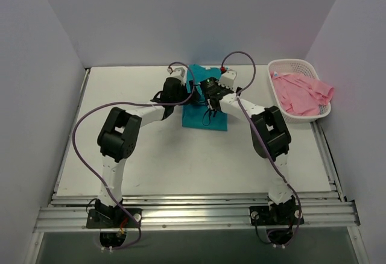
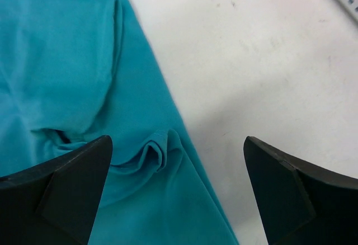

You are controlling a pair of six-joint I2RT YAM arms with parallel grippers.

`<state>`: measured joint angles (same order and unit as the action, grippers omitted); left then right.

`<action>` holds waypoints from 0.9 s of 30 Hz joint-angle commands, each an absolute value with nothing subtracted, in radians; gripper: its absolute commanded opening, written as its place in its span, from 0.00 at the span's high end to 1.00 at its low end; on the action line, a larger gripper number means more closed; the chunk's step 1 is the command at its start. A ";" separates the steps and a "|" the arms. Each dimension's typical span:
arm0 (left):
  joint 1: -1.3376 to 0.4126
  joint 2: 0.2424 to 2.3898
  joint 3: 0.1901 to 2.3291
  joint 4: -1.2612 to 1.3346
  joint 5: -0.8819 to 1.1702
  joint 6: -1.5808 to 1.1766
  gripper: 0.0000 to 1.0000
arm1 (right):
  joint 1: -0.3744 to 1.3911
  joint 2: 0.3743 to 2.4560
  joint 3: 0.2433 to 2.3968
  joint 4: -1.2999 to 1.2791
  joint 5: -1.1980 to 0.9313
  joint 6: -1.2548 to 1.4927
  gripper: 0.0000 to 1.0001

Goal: Fold and stack the t-shirts
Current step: Fold the tshirt

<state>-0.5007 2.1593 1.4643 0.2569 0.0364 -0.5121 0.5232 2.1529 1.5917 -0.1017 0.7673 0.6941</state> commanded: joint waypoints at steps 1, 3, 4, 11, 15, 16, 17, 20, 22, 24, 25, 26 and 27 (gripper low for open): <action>-0.465 2.126 1.537 0.285 0.017 -0.492 0.06 | 0.534 2.000 1.640 -0.121 0.833 0.655 0.00; -0.456 2.085 1.536 0.278 0.015 -0.488 0.06 | 0.548 1.956 1.634 -0.120 0.830 0.640 0.00; -0.454 2.071 1.531 0.278 0.012 -0.486 0.06 | 0.561 1.945 1.632 -0.124 0.828 0.637 0.00; -0.453 1.973 1.448 0.273 0.009 -0.495 0.06 | 0.604 1.893 1.582 -0.161 0.715 0.650 0.80; -0.453 1.916 1.384 0.281 -0.014 -0.508 0.06 | 0.623 1.907 1.551 -0.189 0.650 0.687 1.00; -0.453 1.911 1.378 0.279 -0.014 -0.511 0.06 | 0.626 1.913 1.546 -0.187 0.649 0.696 1.00; -0.451 1.904 1.371 0.278 -0.015 -0.511 0.06 | 0.630 1.922 1.542 -0.186 0.647 0.701 1.00; -0.451 1.890 1.358 0.273 -0.023 -0.511 0.06 | 0.630 1.948 1.529 -0.192 0.643 0.719 1.00; -0.453 1.884 1.350 0.272 -0.025 -0.511 0.06 | 0.630 1.968 1.528 -0.195 0.640 0.727 1.00; -0.453 1.881 1.347 0.271 -0.025 -0.509 0.06 | 0.629 2.002 1.529 -0.199 0.638 0.735 1.00; -0.453 1.881 1.341 0.270 -0.025 -0.509 0.06 | 0.626 2.016 1.535 -0.205 0.635 0.741 1.00; -0.453 1.879 1.339 0.270 -0.023 -0.506 0.06 | 0.624 2.041 1.539 -0.215 0.635 0.753 1.00; -0.453 1.876 1.338 0.270 -0.025 -0.506 0.06 | 0.620 2.052 1.539 -0.216 0.635 0.758 1.00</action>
<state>-0.4522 1.9320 1.3411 0.2478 -0.0143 -0.5117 0.6285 2.0048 1.5375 -0.1631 0.6273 0.7200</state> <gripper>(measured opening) 0.940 0.002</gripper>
